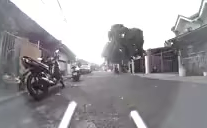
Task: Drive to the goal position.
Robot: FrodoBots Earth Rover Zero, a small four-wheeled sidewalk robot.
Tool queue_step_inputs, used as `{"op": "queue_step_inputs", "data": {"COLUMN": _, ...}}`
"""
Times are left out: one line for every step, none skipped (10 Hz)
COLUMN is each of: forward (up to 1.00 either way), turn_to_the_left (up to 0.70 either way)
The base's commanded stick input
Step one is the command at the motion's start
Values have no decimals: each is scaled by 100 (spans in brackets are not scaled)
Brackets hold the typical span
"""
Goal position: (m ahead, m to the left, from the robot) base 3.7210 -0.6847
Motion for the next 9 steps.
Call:
{"op": "queue_step_inputs", "data": {"forward": 70, "turn_to_the_left": 0}}
{"op": "queue_step_inputs", "data": {"forward": 70, "turn_to_the_left": 0}}
{"op": "queue_step_inputs", "data": {"forward": 70, "turn_to_the_left": 0}}
{"op": "queue_step_inputs", "data": {"forward": 70, "turn_to_the_left": 0}}
{"op": "queue_step_inputs", "data": {"forward": 70, "turn_to_the_left": 0}}
{"op": "queue_step_inputs", "data": {"forward": 70, "turn_to_the_left": 0}}
{"op": "queue_step_inputs", "data": {"forward": 70, "turn_to_the_left": 0}}
{"op": "queue_step_inputs", "data": {"forward": 70, "turn_to_the_left": 0}}
{"op": "queue_step_inputs", "data": {"forward": 70, "turn_to_the_left": -8}}
